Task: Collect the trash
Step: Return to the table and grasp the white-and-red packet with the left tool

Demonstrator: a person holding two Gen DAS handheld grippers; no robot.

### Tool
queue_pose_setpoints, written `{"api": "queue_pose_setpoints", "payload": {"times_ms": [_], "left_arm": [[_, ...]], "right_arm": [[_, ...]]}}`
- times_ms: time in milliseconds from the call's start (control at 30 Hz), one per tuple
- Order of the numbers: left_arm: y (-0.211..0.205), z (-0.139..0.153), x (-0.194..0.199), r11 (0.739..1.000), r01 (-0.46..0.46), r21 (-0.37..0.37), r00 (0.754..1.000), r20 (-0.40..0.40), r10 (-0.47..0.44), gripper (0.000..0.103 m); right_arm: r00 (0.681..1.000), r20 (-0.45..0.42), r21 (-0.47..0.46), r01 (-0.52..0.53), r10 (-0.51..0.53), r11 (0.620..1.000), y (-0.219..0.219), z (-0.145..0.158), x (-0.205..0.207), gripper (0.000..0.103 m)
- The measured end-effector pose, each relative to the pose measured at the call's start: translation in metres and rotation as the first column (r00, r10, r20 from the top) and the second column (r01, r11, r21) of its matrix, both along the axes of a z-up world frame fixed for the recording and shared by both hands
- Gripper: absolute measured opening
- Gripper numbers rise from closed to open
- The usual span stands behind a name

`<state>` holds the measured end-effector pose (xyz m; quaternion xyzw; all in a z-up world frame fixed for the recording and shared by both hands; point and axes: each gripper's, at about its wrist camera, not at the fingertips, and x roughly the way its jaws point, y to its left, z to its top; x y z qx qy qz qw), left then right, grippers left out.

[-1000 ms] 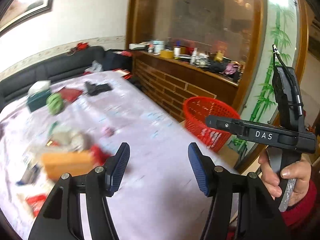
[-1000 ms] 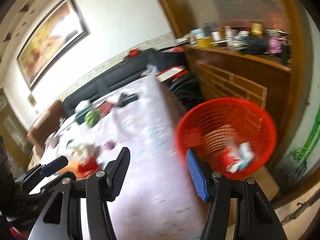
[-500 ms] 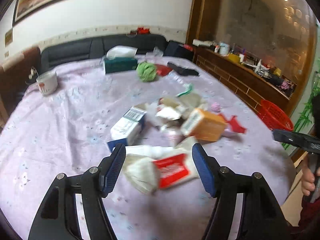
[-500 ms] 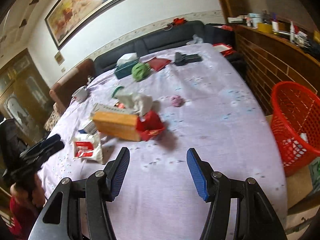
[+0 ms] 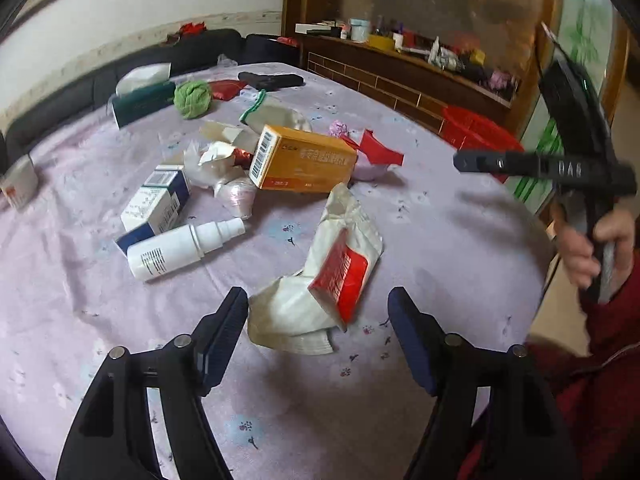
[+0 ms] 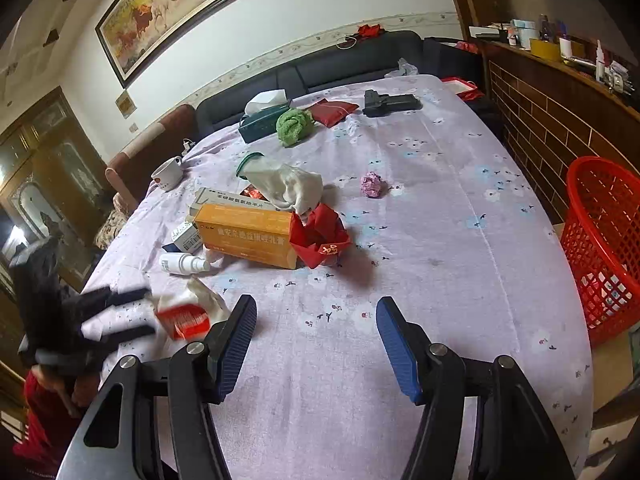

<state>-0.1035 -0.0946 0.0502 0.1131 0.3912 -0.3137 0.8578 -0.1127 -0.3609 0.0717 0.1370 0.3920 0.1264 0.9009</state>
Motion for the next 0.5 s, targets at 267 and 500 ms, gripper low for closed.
{"api": "queue_pose_setpoints", "payload": {"times_ms": [267,500], "left_arm": [[-0.032,-0.013,0.026,0.997,-0.014,0.073,0.999,0.033,0.012,0.076],[-0.044,-0.025,0.037,0.996,-0.082,0.024,0.997,-0.007,0.083,0.045]], "right_arm": [[1.000,0.003,0.002,-0.006,0.006,1.000,0.003,-0.001,0.000,0.067],[1.000,0.004,-0.009,-0.009,0.010,1.000,0.003,-0.002,0.002,0.067]]}}
